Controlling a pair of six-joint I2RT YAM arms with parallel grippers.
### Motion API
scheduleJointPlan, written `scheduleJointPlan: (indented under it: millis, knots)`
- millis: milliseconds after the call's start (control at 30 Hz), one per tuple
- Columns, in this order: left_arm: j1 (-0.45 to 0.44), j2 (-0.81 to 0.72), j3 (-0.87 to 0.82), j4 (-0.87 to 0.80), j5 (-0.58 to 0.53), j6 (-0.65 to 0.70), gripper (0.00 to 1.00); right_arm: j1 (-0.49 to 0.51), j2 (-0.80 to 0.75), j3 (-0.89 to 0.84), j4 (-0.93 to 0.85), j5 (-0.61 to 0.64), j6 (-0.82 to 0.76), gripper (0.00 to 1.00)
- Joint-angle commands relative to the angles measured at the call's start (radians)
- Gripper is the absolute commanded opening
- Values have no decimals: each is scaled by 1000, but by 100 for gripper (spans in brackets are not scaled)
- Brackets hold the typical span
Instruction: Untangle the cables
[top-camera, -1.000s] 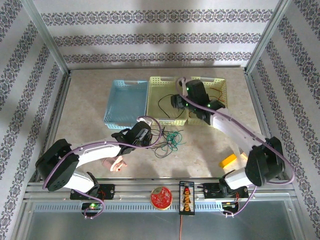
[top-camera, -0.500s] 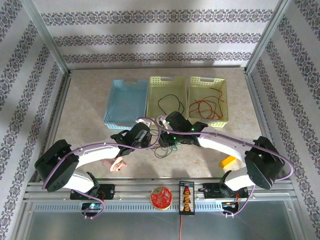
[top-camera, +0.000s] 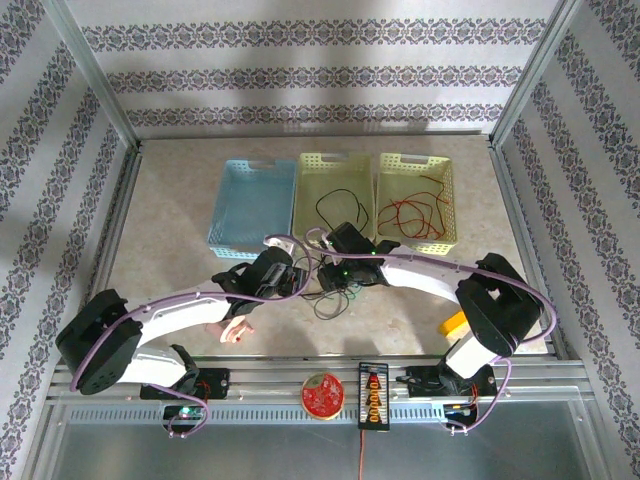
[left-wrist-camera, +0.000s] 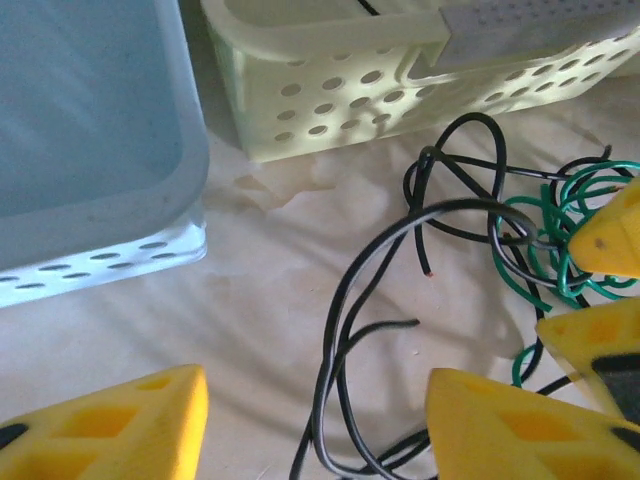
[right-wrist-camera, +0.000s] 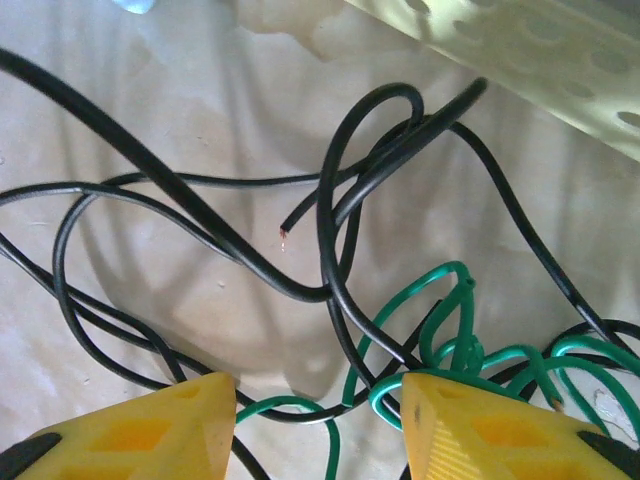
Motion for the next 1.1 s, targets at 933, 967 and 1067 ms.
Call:
scheduleJointPlan:
  millis: [933,967,1067]
  knots:
    - [48,250,224,117,60,151,0,-31,-86,-117,-42,-50,9,46]
    - [47,230,222,121,65,145,0,-34,-89,-120,-41,-48,11,46]
    - [46,146,216,120,59,136,0,-54,-100,-134,-32,-52,22,46]
